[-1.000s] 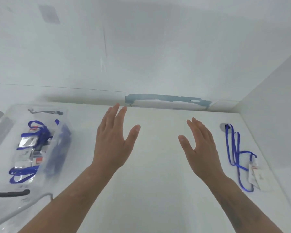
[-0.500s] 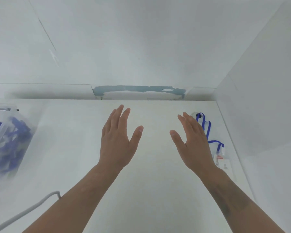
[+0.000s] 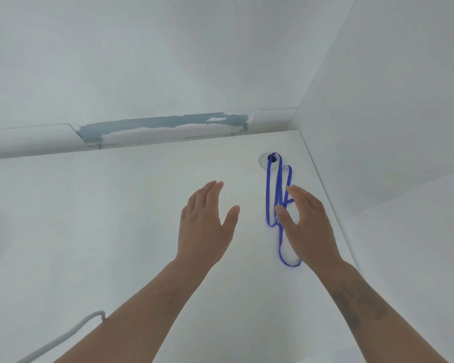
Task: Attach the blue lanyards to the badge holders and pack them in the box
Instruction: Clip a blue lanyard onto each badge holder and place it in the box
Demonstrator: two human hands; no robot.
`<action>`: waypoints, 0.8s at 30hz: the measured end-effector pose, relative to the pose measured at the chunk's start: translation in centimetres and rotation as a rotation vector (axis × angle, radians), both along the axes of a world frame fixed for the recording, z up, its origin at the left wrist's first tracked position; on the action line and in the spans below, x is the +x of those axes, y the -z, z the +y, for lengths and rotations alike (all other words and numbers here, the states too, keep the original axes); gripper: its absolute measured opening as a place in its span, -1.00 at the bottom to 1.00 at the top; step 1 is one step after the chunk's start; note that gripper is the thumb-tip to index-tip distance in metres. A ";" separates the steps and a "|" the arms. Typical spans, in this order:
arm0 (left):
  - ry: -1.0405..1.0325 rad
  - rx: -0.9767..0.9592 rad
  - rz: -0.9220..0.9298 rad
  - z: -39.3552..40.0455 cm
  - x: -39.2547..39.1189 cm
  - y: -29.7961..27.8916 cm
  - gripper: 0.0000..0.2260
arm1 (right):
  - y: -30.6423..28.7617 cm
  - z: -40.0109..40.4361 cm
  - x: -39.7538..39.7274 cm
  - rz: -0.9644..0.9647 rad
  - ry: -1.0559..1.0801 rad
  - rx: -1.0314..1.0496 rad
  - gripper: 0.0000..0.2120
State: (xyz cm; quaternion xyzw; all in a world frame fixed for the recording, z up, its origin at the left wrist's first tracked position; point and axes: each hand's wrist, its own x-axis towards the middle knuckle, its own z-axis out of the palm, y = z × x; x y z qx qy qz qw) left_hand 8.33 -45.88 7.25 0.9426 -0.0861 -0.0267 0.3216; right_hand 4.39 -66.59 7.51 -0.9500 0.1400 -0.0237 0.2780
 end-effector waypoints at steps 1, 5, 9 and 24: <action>0.017 0.003 0.034 -1.0 -0.1 0.6 -0.50 | 0.6 -0.9 -0.2 0.018 0.032 0.004 -0.54; 0.062 0.028 0.220 -4.5 -0.4 3.1 -0.58 | 3.2 -4.7 -1.0 0.113 0.204 0.030 -0.59; 0.084 0.063 0.423 -7.5 -0.5 5.2 -0.69 | 5.6 -7.7 -2.1 0.241 0.372 0.036 -0.56; 0.183 0.107 0.659 -16.2 -1.1 8.4 -0.70 | 7.9 -10.2 -3.2 0.402 0.546 0.210 -0.59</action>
